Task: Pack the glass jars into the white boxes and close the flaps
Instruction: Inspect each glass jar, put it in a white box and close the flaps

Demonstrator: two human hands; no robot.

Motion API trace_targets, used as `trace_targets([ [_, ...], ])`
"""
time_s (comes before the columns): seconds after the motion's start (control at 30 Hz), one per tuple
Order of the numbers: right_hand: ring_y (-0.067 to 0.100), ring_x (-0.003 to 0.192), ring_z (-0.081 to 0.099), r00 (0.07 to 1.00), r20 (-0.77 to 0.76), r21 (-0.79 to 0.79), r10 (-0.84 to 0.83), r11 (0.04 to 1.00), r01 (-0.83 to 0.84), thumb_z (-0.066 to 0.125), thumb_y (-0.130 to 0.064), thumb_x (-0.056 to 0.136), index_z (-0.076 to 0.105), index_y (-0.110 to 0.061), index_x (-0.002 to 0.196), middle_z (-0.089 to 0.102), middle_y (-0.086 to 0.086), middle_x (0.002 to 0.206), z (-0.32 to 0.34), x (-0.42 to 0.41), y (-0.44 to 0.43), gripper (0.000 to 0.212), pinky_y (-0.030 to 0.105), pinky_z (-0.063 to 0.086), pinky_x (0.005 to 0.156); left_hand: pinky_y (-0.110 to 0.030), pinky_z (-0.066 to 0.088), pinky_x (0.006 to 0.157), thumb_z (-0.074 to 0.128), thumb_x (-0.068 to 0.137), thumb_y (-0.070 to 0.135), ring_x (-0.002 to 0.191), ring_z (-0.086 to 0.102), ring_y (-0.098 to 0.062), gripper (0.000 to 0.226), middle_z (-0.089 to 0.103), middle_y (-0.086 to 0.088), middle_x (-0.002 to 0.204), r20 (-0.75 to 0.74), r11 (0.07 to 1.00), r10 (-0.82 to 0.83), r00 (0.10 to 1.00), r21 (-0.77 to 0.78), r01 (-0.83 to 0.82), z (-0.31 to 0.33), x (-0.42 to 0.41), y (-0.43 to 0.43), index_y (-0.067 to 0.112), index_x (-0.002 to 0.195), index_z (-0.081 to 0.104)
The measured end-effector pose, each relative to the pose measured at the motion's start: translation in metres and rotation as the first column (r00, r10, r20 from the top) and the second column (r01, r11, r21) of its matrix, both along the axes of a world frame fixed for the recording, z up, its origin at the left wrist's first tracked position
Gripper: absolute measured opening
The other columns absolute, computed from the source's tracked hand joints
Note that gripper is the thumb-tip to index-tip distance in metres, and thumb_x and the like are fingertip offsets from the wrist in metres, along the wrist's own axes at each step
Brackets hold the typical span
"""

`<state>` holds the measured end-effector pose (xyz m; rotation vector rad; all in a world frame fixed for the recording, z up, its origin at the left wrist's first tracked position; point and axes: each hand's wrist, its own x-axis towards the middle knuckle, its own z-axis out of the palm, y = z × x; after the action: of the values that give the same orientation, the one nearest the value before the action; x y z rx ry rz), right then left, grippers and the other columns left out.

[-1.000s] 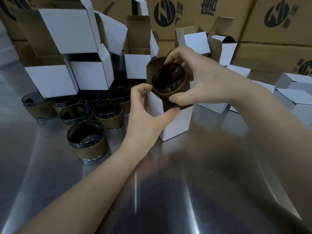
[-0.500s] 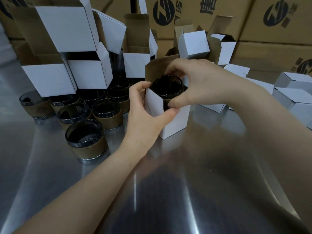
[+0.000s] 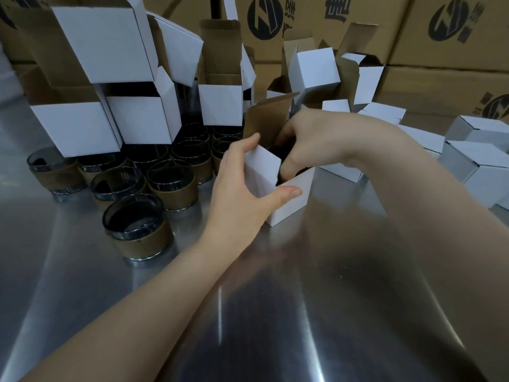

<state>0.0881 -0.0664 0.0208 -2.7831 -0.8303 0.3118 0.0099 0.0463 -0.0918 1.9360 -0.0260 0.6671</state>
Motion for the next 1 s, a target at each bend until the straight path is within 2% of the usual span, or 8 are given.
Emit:
trace_targets([
  [0.17,0.026,0.097,0.064,0.994,-0.077,-0.015,-0.075,0.997,0.074,0.079,-0.019,0.074,0.062,-0.013,0.120,0.064,0.008,0.110,0.001,-0.001,0.002,0.049,0.042,0.057,0.088,0.011,0.021,0.087,0.082,0.072,0.042,0.117,0.031,0.020,0.087,0.035,0.023,0.141,-0.021,0.997,0.017,1.000,0.077,-0.016,0.000,0.001,-0.001,0.033,0.144,0.034],
  [0.27,0.027,0.097,0.065,0.991,-0.106,-0.026,-0.087,0.996,0.085,0.080,-0.017,0.076,0.061,-0.011,0.121,0.063,0.008,0.111,0.003,-0.001,0.002,0.049,0.041,0.058,0.088,0.006,0.022,0.091,0.081,0.073,0.040,0.122,0.028,0.014,0.085,0.036,0.017,0.144,-0.027,0.994,0.022,0.999,0.110,-0.019,0.001,0.000,-0.004,0.031,0.144,0.034],
  [0.47,0.027,0.098,0.065,0.987,-0.144,-0.028,-0.075,0.997,0.072,0.079,-0.016,0.077,0.061,-0.012,0.121,0.063,0.009,0.112,0.003,0.000,0.001,0.048,0.040,0.058,0.088,-0.012,0.025,0.102,0.080,0.075,0.039,0.129,0.032,0.001,0.082,0.038,0.010,0.145,-0.025,0.991,0.037,0.999,0.127,-0.034,0.002,-0.001,-0.006,0.030,0.144,0.036],
  [0.63,0.024,0.101,0.063,0.996,-0.087,-0.032,-0.005,0.999,0.002,0.079,-0.025,0.076,0.061,-0.014,0.123,0.063,0.006,0.115,0.004,-0.001,-0.004,0.051,0.040,0.056,0.091,-0.004,0.025,0.098,0.078,0.078,0.040,0.127,0.032,0.005,0.077,0.037,0.012,0.143,-0.025,0.992,0.033,0.999,0.122,-0.030,0.000,-0.001,-0.005,0.032,0.143,0.037],
  [0.77,0.019,0.109,0.057,0.996,-0.044,0.029,0.072,0.997,-0.071,0.080,-0.031,0.075,0.058,-0.020,0.126,0.058,-0.001,0.121,0.007,-0.004,-0.010,0.056,0.038,0.051,0.097,0.002,0.028,0.095,0.077,0.081,0.035,0.124,0.034,0.008,0.071,0.038,0.014,0.140,-0.030,0.998,0.019,0.999,0.068,-0.017,0.000,-0.001,-0.003,0.036,0.140,0.038],
  [0.83,0.017,0.113,0.053,0.995,-0.042,0.079,0.090,0.993,-0.086,0.080,-0.031,0.075,0.054,-0.024,0.129,0.053,-0.005,0.123,0.010,-0.004,-0.015,0.060,0.031,0.049,0.093,0.003,0.028,0.094,0.075,0.083,0.030,0.122,0.035,0.010,0.066,0.038,0.013,0.139,-0.031,1.000,0.001,1.000,0.022,0.000,0.000,-0.002,-0.003,0.038,0.137,0.039],
  [0.9,0.013,0.107,0.054,0.994,-0.043,0.120,0.101,0.988,-0.095,0.081,-0.030,0.076,0.054,-0.027,0.130,0.055,-0.008,0.116,0.016,-0.003,-0.020,0.061,0.025,0.048,0.084,0.002,0.030,0.095,0.073,0.085,0.028,0.122,0.036,0.010,0.060,0.037,0.011,0.139,-0.048,0.999,-0.034,0.998,-0.031,0.032,0.001,-0.003,-0.001,0.039,0.134,0.041],
  [1.0,0.007,0.100,0.060,0.989,-0.063,0.202,0.132,0.972,-0.117,0.076,-0.024,0.081,0.059,-0.028,0.126,0.062,-0.011,0.106,0.020,-0.002,-0.025,0.048,0.026,0.051,0.090,0.004,0.030,0.091,0.064,0.088,0.041,0.124,0.037,0.005,0.045,0.037,0.008,0.139,-0.077,0.987,-0.092,0.993,-0.137,0.081,0.005,-0.002,0.000,0.035,0.130,0.048],
])
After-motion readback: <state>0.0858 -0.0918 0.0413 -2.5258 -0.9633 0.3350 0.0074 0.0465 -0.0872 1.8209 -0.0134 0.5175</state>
